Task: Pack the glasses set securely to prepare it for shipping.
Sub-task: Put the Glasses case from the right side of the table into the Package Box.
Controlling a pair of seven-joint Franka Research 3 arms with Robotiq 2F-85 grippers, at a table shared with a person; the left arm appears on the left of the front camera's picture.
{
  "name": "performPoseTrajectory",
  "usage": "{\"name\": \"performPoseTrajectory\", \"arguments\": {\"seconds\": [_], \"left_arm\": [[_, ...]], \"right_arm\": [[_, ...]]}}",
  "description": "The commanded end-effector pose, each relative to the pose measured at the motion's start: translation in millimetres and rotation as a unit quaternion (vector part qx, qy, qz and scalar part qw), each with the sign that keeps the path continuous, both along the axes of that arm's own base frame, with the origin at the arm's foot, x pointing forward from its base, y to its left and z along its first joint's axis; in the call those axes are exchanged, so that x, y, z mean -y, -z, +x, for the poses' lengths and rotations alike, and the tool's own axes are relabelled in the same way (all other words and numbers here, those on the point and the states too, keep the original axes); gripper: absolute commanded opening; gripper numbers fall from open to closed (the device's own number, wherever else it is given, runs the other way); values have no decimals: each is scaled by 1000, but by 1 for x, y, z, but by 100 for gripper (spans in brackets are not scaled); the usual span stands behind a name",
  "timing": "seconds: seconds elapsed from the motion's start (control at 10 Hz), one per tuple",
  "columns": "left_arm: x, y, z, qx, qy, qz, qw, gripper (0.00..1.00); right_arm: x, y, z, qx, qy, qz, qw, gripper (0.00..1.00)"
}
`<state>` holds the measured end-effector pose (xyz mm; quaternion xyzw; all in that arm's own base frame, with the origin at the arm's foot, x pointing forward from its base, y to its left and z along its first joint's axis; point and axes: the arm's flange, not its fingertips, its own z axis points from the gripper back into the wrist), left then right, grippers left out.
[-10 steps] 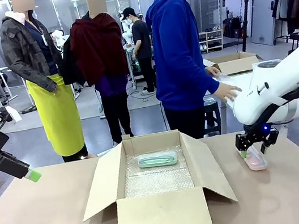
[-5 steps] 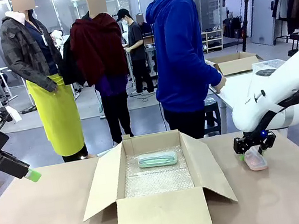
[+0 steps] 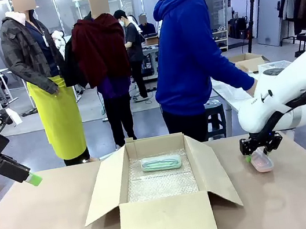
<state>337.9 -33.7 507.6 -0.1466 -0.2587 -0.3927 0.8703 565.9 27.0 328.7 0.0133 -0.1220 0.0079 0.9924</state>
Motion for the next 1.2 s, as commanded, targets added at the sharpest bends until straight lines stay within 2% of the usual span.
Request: {"name": "performPoseTrajectory", "arguments": {"seconds": [0.0,0.1,0.2,0.4,0.5,0.7,0.8,0.9,1.1], "left_arm": [[-2,-1,0,2,7,-10,1000,100],[-2,-1,0,2,7,-10,1000,100],[-2,-1,0,2,7,-10,1000,100],[-2,-1,0,2,7,-10,1000,100],[-2,-1,0,2,7,-10,1000,100],[-2,-1,0,2,7,-10,1000,100],[-2,-1,0,2,7,-10,1000,100],[-2,-1,0,2,7,-10,1000,100],[-2,-1,0,2,7,-10,1000,100]], "right_arm": [[5,-64,-30,12,-29,25,999,45],[9,-105,-49,4,-71,43,997,45],[4,-145,-72,-3,-139,36,990,45],[-19,-202,-106,-27,-309,5,951,45],[-40,-222,-116,-17,-390,-12,921,45],[-90,-244,-131,-7,-537,-11,844,45],[-126,-246,-127,8,-578,-18,816,45],[-175,-239,-113,8,-608,-26,793,45],[-258,-214,-97,4,-644,-45,764,45]]}}
